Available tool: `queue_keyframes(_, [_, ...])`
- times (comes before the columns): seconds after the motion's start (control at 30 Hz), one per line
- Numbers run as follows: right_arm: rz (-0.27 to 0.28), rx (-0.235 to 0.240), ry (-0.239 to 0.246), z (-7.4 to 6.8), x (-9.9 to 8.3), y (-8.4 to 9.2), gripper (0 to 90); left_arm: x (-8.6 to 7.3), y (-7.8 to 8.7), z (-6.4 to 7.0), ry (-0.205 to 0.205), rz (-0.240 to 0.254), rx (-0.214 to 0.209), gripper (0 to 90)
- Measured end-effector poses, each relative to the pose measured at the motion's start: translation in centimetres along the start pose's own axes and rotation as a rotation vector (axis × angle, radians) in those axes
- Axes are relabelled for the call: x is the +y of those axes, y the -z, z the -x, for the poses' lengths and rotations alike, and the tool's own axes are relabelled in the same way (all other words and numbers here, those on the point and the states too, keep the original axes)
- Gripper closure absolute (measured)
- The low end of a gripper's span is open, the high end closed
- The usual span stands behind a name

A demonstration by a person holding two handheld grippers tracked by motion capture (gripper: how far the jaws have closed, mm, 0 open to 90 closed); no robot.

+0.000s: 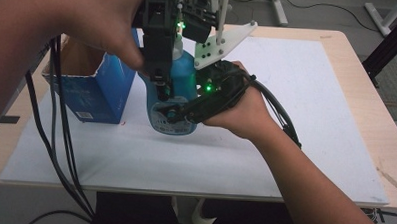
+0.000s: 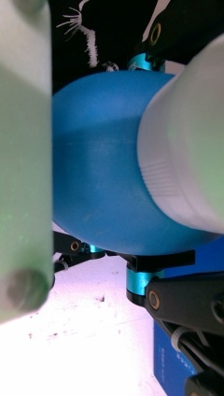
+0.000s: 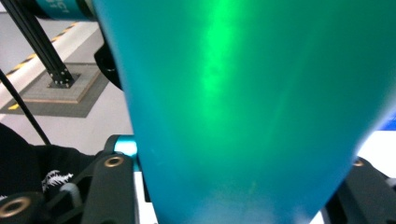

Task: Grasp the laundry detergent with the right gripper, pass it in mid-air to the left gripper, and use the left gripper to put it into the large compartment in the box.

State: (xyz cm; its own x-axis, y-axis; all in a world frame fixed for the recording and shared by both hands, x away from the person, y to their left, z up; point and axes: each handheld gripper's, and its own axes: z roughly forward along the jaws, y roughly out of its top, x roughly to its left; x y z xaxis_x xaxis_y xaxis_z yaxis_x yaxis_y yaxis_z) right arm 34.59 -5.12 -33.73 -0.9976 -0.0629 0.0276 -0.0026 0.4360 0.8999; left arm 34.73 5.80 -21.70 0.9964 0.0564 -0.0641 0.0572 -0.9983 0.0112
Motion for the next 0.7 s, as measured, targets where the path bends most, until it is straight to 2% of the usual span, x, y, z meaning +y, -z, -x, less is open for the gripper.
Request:
queue_keyframes(0.07, [0.009, 0.008, -0.009, -0.1, 0.0, 0.3, 31.2, 0.0, 0.0, 0.0, -0.002, 0.002, 0.000, 38.8])
queue_keyframes(0.17, [-0.003, 0.005, -0.013, -0.2, -0.3, 0.8, 26.5, -0.2, 0.2, -0.1, 0.003, 0.002, -0.002, 38.8])
queue_keyframes(0.2, [-0.006, -0.007, -0.015, -0.2, -0.5, 1.1, 23.2, -0.3, 0.2, -0.1, 0.009, 0.002, -0.003, 38.7])
queue_keyframes(0.37, [-0.014, -0.038, -0.024, -0.1, -1.1, 2.7, 21.3, -0.6, 0.4, -0.1, 0.016, 0.004, -0.004, 38.7])
queue_keyframes(0.43, [-0.019, -0.064, -0.026, 0.0, -1.2, 3.3, 12.4, -0.7, 0.6, -0.2, 0.018, 0.007, -0.007, 38.7])
queue_keyframes(0.47, [-0.030, -0.097, -0.028, 0.0, -1.3, 3.6, 12.5, -0.7, 0.6, -0.2, 0.032, 0.005, -0.011, 38.7])
queue_keyframes(0.5, [-0.038, -0.110, -0.022, 0.1, -1.3, 4.0, 12.5, -0.7, 0.7, -0.2, 0.031, 0.007, -0.011, 38.7])
queue_keyframes(0.7, [-0.067, -0.148, -0.021, 0.1, -1.4, 5.9, 10.3, -0.9, 1.2, -0.5, 0.050, 0.012, -0.007, 38.7])
